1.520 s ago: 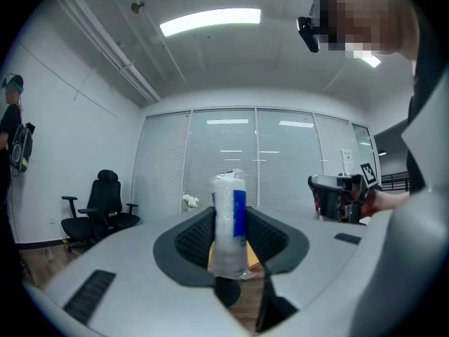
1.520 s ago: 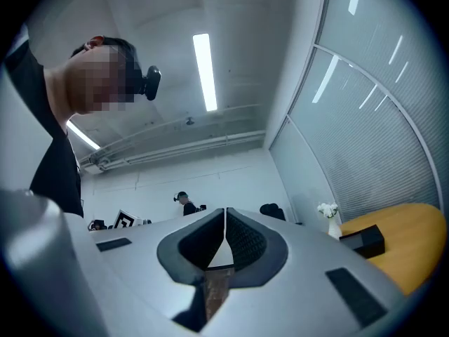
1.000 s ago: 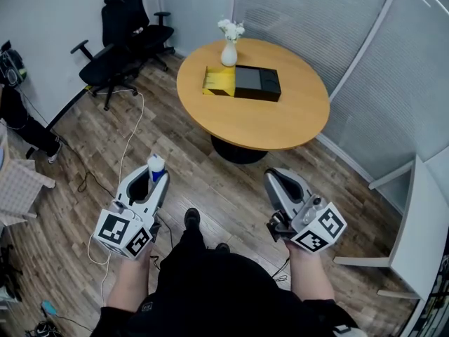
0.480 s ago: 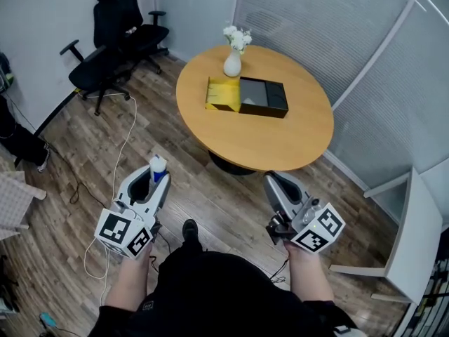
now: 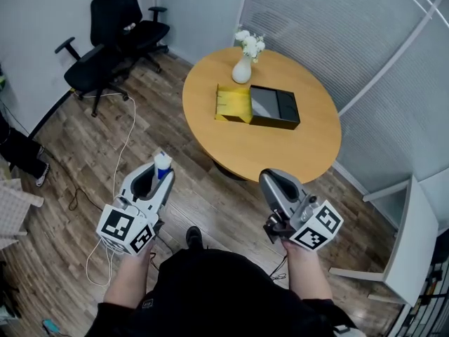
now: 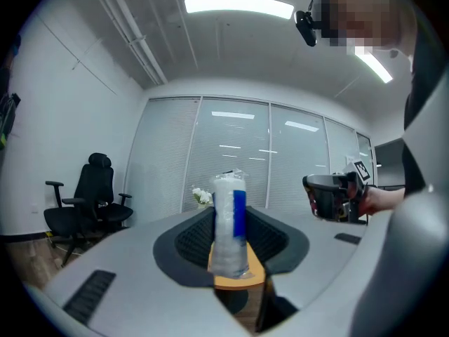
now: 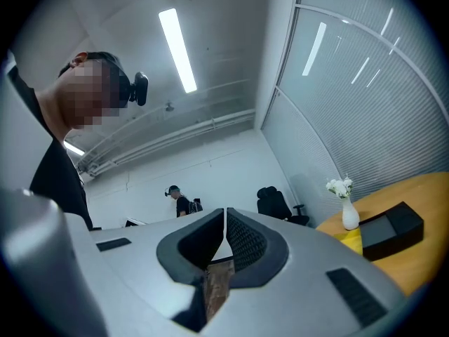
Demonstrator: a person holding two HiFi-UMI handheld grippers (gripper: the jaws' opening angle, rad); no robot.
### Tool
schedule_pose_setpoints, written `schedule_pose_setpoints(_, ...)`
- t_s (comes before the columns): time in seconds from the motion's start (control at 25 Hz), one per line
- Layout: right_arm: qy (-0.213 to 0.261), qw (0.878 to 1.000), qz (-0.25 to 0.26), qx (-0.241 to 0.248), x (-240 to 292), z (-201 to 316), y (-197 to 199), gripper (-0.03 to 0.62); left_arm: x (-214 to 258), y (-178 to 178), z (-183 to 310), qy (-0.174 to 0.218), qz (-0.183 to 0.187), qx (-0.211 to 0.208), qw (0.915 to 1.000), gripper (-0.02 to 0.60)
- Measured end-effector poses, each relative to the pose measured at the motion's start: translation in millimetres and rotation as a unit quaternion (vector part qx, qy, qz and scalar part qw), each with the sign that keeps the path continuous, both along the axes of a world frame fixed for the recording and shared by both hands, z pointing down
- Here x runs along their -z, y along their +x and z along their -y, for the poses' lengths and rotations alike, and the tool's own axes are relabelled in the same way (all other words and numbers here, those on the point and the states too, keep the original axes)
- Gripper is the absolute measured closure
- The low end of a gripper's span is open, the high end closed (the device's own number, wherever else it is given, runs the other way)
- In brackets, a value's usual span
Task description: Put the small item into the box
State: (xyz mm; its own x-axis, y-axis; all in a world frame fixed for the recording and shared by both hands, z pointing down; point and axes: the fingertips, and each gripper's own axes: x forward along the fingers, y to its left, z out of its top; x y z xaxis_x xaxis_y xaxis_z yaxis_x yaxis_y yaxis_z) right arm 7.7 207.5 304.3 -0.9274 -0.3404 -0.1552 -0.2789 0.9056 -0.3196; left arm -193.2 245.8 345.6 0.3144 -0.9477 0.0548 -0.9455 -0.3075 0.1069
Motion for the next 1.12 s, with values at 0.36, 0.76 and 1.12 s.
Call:
schedule_pose_setpoints(0.36,0.01,1.0,0.006,-0.015,10,19,-26,0.556,0,-32,17,0.004,0.015,-0.012,0.9998,0.442)
schedule_pose_setpoints(0.76,-0.008,1.0,0.023,-0.02,3,55,-28,0.556,-11,-28,57,-0.022,0.0,-0.03,0.9993,0.442)
schedule_pose_setpoints(1.12,-0.006,0.999,0.054,-0.008,3,137,-7,0.556,-11,-12,127,-0.031,0.012,-0.011,0.9994,0.442)
